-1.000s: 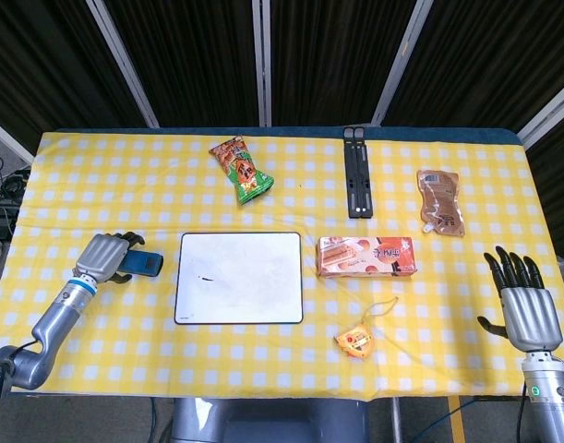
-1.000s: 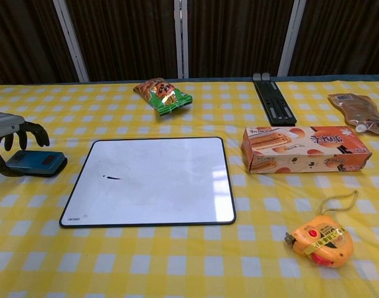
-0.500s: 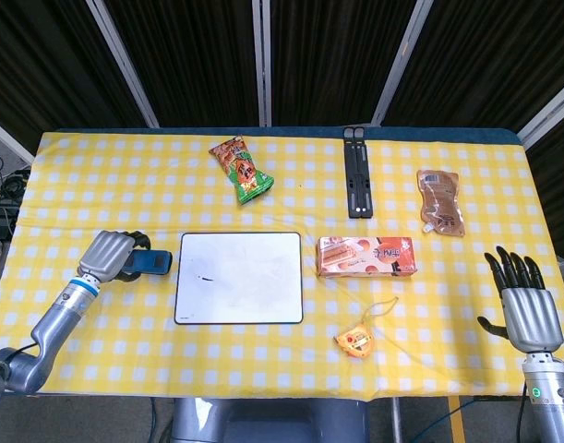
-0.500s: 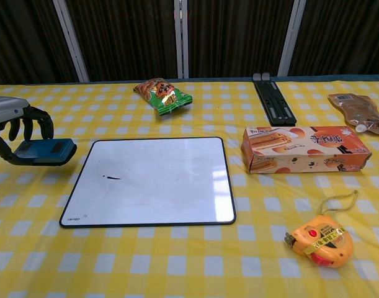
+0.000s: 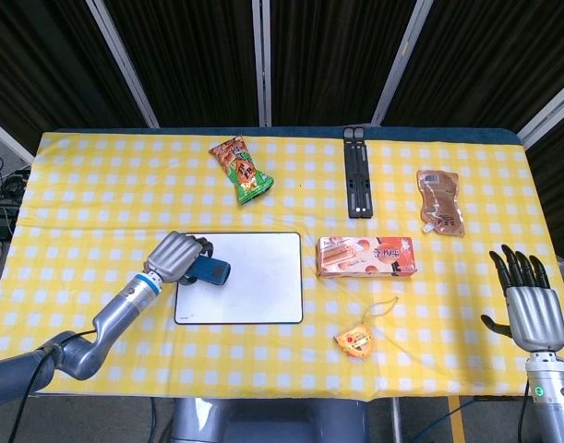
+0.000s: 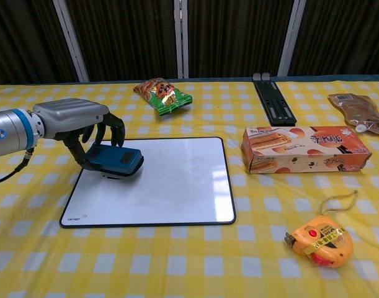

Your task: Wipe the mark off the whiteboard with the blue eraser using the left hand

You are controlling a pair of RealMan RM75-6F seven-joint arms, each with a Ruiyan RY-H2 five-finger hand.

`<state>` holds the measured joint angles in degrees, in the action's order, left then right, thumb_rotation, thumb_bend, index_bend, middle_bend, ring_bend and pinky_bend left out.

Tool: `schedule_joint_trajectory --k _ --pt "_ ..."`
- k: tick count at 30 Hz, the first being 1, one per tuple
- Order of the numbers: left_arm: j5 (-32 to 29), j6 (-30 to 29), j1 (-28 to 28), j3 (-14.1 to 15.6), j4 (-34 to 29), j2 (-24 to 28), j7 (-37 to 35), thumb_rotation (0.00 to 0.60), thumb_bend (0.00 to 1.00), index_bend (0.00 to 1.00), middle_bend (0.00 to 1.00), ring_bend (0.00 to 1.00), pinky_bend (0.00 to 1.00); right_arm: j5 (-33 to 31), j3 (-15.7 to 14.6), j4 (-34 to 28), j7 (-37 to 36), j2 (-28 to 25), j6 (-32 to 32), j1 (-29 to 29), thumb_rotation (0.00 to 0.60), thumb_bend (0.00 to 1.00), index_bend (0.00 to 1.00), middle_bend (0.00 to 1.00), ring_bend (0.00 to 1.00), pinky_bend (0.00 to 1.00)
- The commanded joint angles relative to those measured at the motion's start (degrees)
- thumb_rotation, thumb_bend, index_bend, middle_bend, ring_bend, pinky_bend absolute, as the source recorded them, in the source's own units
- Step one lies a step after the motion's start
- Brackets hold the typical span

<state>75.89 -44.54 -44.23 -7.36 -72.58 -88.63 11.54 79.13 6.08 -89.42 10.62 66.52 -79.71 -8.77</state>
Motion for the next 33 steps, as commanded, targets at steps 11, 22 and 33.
schedule_joint_trajectory --k 11,22,33 --pt "-3.31 2.26 -1.3 1.58 1.34 -2.83 2.47 0.6 0.22 0.47 0.39 0.47 0.53 -0.06 -0.09 -0.07 0.06 -0.14 -0.41 0.33 0.6 0.0 0.0 0.0 0.0 0.0" --pt "2.19 0.38 -0.53 5.05 -4.88 -0.82 -0.84 0.6 0.22 0.48 0.4 0.48 0.53 0.06 -0.16 -0.12 0.5 0.12 -0.28 0.19 0.6 0.0 0.0 0.0 0.0 0.0" --pt "0.34 1.01 -0.83 4.61 -1.95 -1.83 -1.17 0.6 0.22 0.48 0.4 0.48 0.53 -0.22 -0.12 0.03 0.43 0.05 -0.33 0.33 0.6 0.0 0.0 0.0 0.0 0.0"
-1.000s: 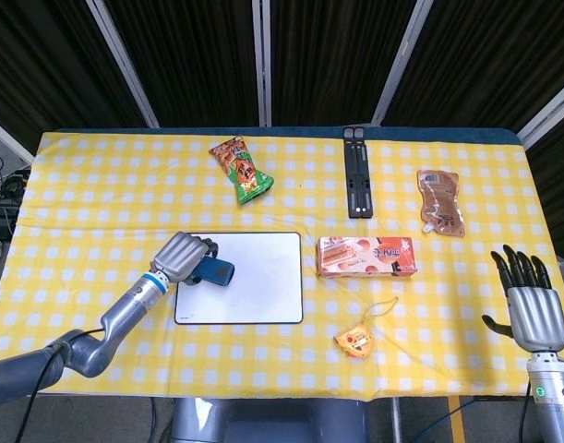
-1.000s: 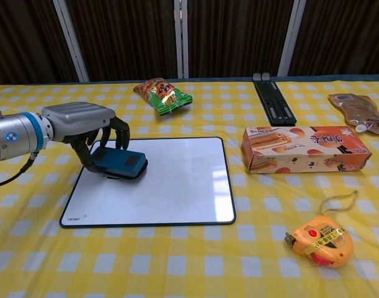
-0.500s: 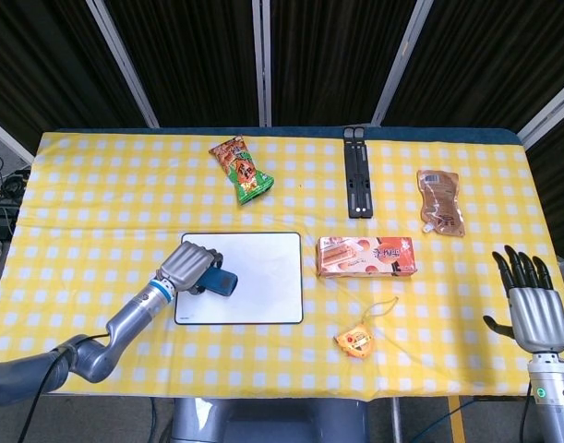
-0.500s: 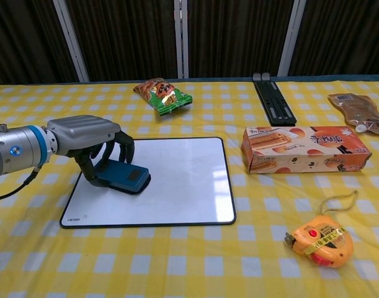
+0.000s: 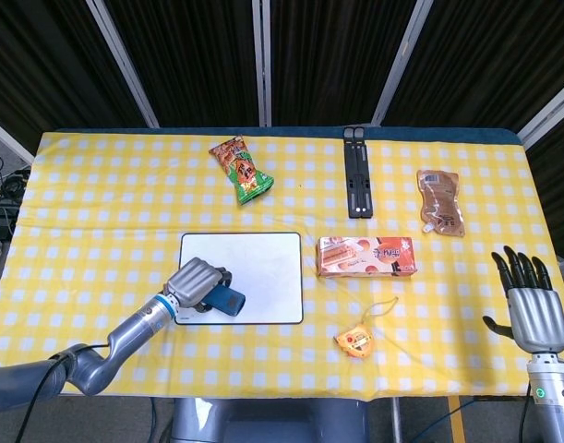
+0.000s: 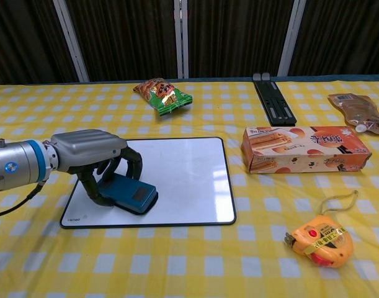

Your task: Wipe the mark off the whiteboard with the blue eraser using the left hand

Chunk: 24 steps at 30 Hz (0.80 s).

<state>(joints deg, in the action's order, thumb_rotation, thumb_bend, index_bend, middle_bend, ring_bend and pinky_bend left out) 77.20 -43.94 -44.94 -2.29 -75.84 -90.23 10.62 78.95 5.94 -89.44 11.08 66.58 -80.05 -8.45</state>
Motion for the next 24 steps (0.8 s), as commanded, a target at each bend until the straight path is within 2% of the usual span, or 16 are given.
schedule_joint_trajectory --k 1,6,13,18,24 --pt "-1.58 0.67 -0.14 -0.69 2.08 -0.33 -0.41 0.6 0.22 0.48 0.4 0.48 0.53 -0.07 0.02 0.08 -0.04 -0.02 0.0 0.03 0.6 0.0 0.0 0.0 0.0 0.0" --pt "-3.96 1.48 0.0 -1.89 6.34 -0.62 -2.66 0.6 0.22 0.48 0.4 0.48 0.53 -0.22 0.08 0.2 -0.11 -0.03 -0.01 0.08 0.6 0.0 0.0 0.0 0.0 0.0" --pt "-4.68 1.91 0.45 -2.02 10.32 0.02 -4.55 0.6 0.22 0.48 0.4 0.48 0.53 -0.13 -0.03 0.1 0.28 0.11 0.19 -0.05 0.6 0.0 0.0 0.0 0.0 0.0" --pt "-3.48 -0.09 1.16 -2.64 9.82 1.57 -7.66 0.6 0.22 0.48 0.4 0.48 0.53 -0.07 -0.07 -0.01 0.45 0.16 0.23 -0.09 0.6 0.0 0.0 0.0 0.0 0.0" --pt "-2.71 -2.89 2.66 -3.61 8.23 6.86 -11.14 0.6 0.22 0.48 0.4 0.48 0.53 0.01 -0.11 -0.08 0.28 0.07 0.26 -0.09 0.6 0.0 0.0 0.0 0.0 0.0"
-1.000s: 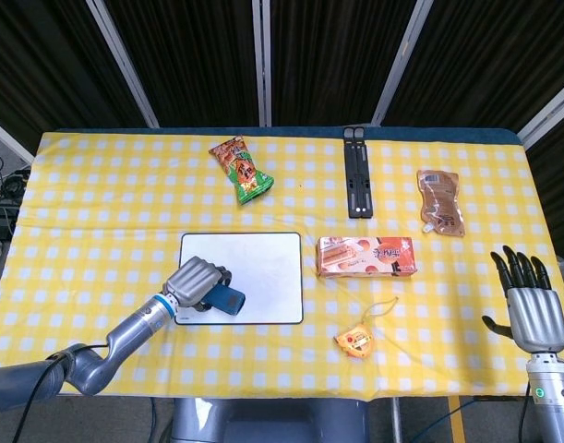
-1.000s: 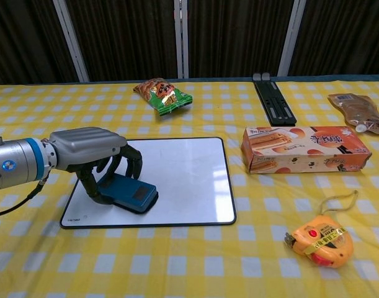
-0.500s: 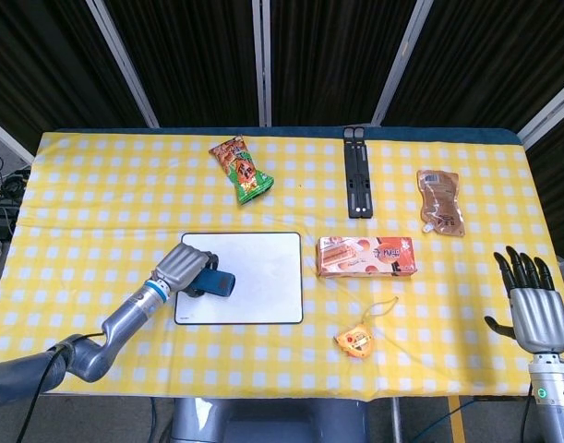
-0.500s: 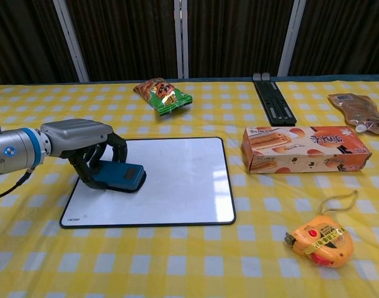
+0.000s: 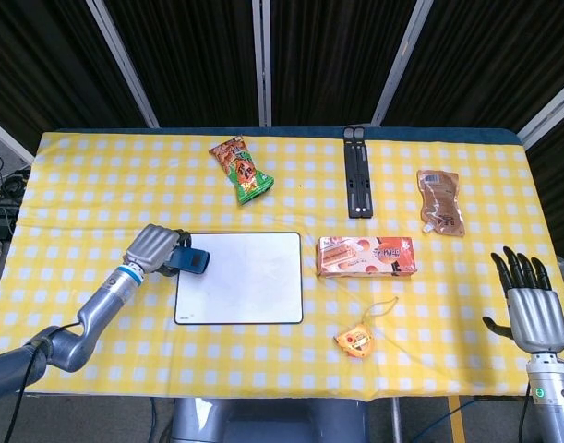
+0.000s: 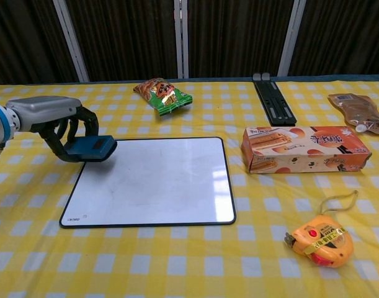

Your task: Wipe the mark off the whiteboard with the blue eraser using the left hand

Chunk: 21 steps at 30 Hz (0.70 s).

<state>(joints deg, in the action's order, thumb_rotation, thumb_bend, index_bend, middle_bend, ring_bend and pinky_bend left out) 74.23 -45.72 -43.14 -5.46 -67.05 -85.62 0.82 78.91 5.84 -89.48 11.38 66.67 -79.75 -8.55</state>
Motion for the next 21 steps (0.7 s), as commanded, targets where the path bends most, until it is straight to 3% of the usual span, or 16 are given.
schedule_joint_trajectory --k 1,6,13,15,16,18,19,21 --pt "0.06 -1.1 1.24 -0.31 -0.34 3.21 -1.57 0.6 0.22 0.48 0.4 0.48 0.53 0.15 -0.03 -0.13 -0.08 -0.08 -0.11 0.03 0.6 0.0 0.0 0.0 0.0 0.0" --pt "-0.49 -0.34 3.39 1.37 2.03 5.16 -3.26 0.6 0.21 0.48 0.4 0.48 0.53 0.72 -0.2 -0.69 0.04 -0.25 -0.32 0.03 0.6 0.0 0.0 0.0 0.0 0.0" --pt "1.6 -0.09 5.63 3.87 6.11 3.9 -7.2 0.6 0.2 0.45 0.39 0.47 0.53 1.67 -0.67 -1.39 1.04 0.03 -0.44 -0.09 0.6 0.0 0.0 0.0 0.0 0.0" --pt "2.28 -0.1 5.89 4.22 6.47 3.61 -8.22 0.6 0.1 0.32 0.26 0.36 0.45 1.94 -0.75 -1.51 1.36 0.19 -0.47 -0.16 0.6 0.0 0.0 0.0 0.0 0.0" --pt "2.55 -0.11 5.96 4.31 6.35 3.71 -8.68 0.6 0.04 0.19 0.14 0.23 0.35 1.99 -0.76 -1.56 1.43 0.22 -0.47 -0.19 0.6 0.0 0.0 0.0 0.0 0.0" --pt "2.78 -0.28 6.07 4.32 6.15 3.92 -9.0 0.6 0.0 0.03 0.01 0.04 0.15 2.03 -0.77 -1.61 1.48 0.24 -0.45 -0.22 0.6 0.0 0.0 0.0 0.0 0.0" --pt "2.69 -0.81 6.36 4.16 5.3 4.58 -8.85 0.6 0.0 0.0 0.0 0.0 0.07 2.08 -0.78 -1.63 1.5 0.23 -0.42 -0.26 0.6 0.0 0.0 0.0 0.0 0.0" --pt "2.47 -2.15 6.97 3.74 3.35 5.77 -8.55 0.6 0.0 0.0 0.0 0.0 0.01 2.07 -0.74 -1.71 1.36 0.15 -0.45 -0.25 0.6 0.0 0.0 0.0 0.0 0.0"
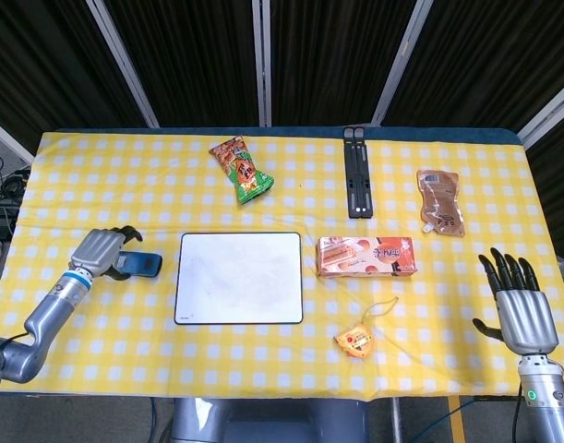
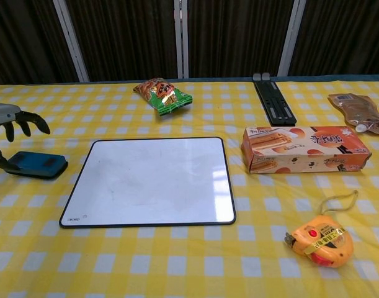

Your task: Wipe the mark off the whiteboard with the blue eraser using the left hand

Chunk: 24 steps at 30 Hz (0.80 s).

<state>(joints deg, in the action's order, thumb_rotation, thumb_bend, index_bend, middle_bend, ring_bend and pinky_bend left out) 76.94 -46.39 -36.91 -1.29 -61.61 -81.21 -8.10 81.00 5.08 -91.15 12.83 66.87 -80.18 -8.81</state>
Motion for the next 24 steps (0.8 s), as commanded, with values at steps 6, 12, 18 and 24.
schedule_joint_trajectory --k 6,12,18,24 --pt "-3.62 -12.91 6.57 -3.25 -15.03 8.03 4.3 0.6 0.0 0.0 0.0 0.0 0.0 1.37 -0.11 -0.94 -1.7 -1.06 -0.9 0.23 0.6 0.0 0.0 0.0 0.0 0.0" --pt "-6.73 -25.3 13.53 -4.21 -28.23 12.96 12.23 0.6 0.0 0.0 0.0 0.0 0.0 2.09 -0.24 -0.74 -3.61 -1.64 -1.16 0.37 0.6 0.0 0.0 0.0 0.0 0.0" --pt "-6.93 -32.42 18.86 -2.52 -35.89 15.84 17.24 0.6 0.0 0.0 0.0 0.0 0.0 2.69 -0.29 -0.19 -4.61 -1.67 -1.43 0.39 0.6 0.0 0.0 0.0 0.0 0.0" --pt "-5.78 -34.43 21.56 -0.98 -37.85 16.86 18.56 0.6 0.0 0.0 0.0 0.0 0.0 2.88 -0.39 0.06 -5.09 -1.75 -1.66 0.56 0.6 0.0 0.0 0.0 0.0 0.0"
